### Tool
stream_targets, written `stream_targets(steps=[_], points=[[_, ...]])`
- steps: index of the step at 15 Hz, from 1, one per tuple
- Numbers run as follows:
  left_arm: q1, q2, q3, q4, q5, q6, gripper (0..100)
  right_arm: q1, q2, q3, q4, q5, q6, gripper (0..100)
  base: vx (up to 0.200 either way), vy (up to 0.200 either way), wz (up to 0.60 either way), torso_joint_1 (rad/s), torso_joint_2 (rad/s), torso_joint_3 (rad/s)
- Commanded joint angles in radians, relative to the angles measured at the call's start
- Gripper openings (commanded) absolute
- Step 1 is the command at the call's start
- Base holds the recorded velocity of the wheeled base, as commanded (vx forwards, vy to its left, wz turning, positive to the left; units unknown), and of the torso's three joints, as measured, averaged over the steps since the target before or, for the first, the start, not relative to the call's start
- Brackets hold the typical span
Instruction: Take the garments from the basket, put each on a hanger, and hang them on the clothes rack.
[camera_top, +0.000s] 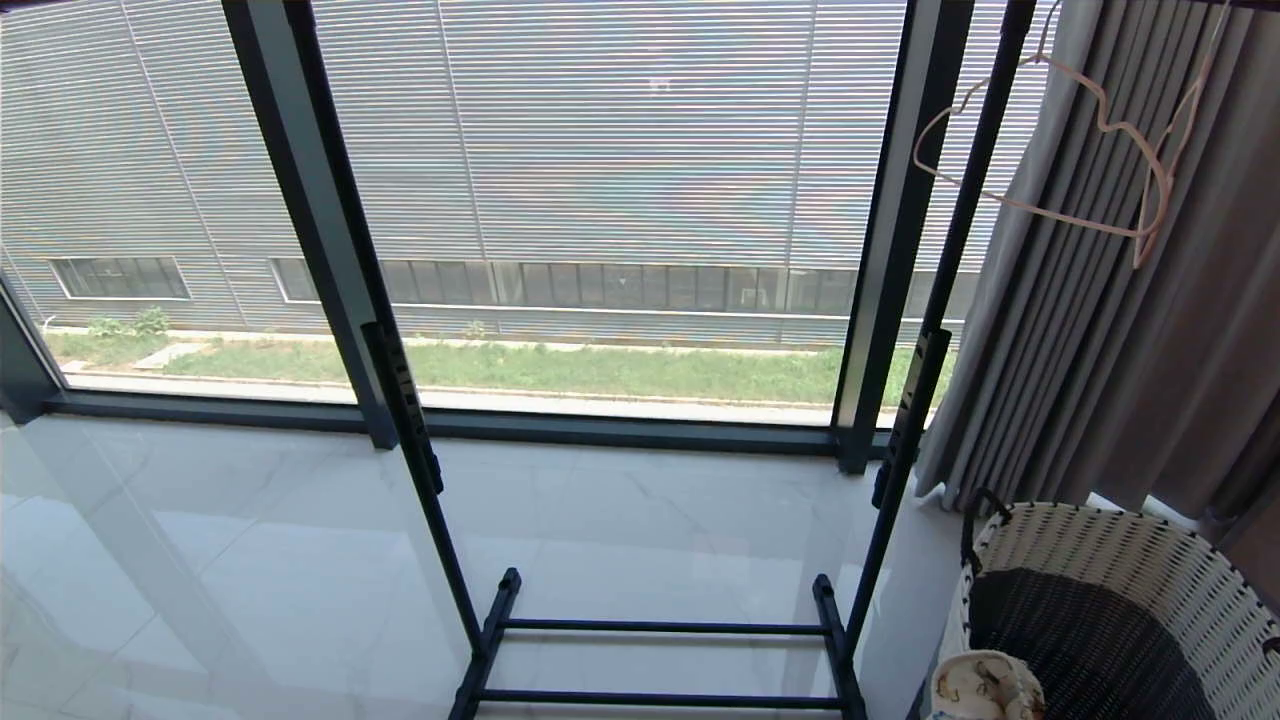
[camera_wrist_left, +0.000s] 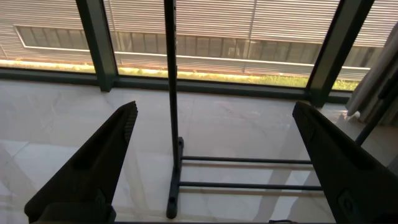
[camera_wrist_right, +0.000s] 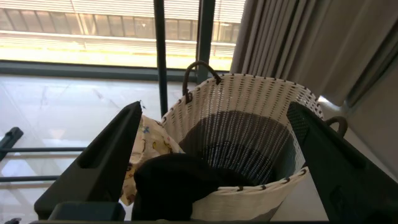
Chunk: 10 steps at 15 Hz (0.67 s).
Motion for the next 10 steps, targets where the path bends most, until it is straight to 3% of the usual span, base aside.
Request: stream_targets(steps=[1,3,6,10], points=[[0.0,0.0,0.0,0.0,0.0,0.0,100,0.001,0.0,0.0,0.0,0.0,0.0,100,0.0,0.0,0.0,0.0,0.0,0.0],[0.001,0.0,0.0,0.0,0.0,0.005,100,0.001,0.0,0.0,0.0,0.002,-0.001,100,0.0,0.0,0.0,0.0,0.0,0.0],[0.001,0.0,0.0,0.0,0.0,0.005,100,0.001,0.0,-0.002,0.0,0.002,-0.001,100,-0.2,0.0,0.0,0.004,0.01,0.004],[0.001,0.0,0.0,0.0,0.0,0.005,100,0.013,0.031,0.0,0.0,0.002,-0.009,100,0.0,0.0,0.0,0.0,0.0,0.0]])
